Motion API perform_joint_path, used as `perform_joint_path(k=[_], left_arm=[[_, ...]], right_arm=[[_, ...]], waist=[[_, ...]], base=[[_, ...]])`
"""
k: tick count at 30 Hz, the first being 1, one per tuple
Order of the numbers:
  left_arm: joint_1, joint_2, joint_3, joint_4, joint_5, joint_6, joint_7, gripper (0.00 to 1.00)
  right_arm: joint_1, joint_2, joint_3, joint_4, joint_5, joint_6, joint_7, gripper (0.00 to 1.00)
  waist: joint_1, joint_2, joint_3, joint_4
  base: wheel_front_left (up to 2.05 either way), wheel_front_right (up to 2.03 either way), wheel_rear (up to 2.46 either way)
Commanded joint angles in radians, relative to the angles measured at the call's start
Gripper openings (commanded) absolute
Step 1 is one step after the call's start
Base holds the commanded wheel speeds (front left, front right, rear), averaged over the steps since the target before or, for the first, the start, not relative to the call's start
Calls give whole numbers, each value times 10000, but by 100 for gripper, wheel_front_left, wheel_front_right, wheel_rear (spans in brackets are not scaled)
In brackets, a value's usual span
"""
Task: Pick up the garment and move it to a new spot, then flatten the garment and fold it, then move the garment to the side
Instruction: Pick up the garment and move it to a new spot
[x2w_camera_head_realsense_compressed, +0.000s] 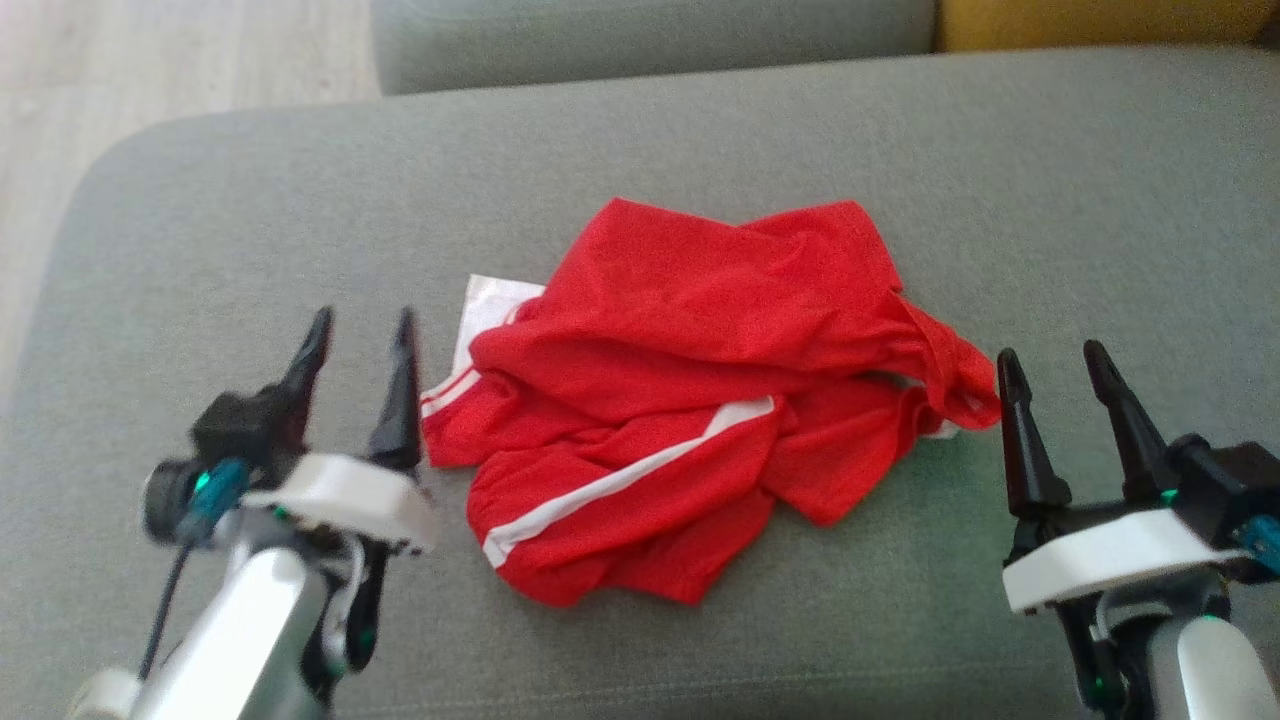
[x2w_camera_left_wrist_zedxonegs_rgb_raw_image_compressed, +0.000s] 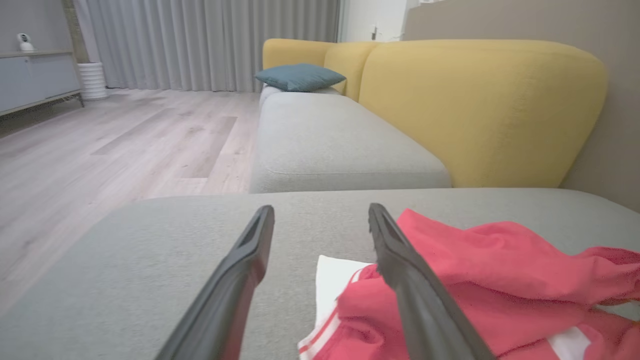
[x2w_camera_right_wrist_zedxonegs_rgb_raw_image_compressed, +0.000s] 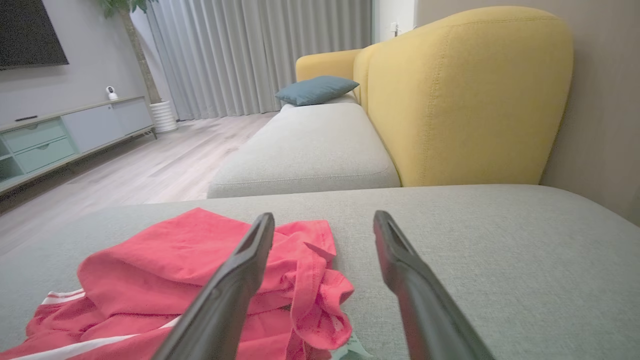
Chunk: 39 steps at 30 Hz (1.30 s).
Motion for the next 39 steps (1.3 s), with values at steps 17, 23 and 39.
perform_joint_path(k=[17, 23, 39], left_arm=[[1272, 1179, 305, -1375, 149, 132, 157, 100], [1325, 1216, 284, -1489, 157, 215, 208, 100], [803, 613, -1550, -1162, -343, -1109, 2529, 100]], right_arm=[[856, -57, 60, -848, -124, 75, 544, 100], [860, -57, 35, -888, -79, 75, 571, 100], [631, -57, 213, -875, 15, 75, 562, 100]], waist=[[0, 0, -872, 225], [0, 0, -858, 229], [0, 0, -329, 45]], base=[[0, 0, 0], [0, 0, 0], [0, 0, 0]])
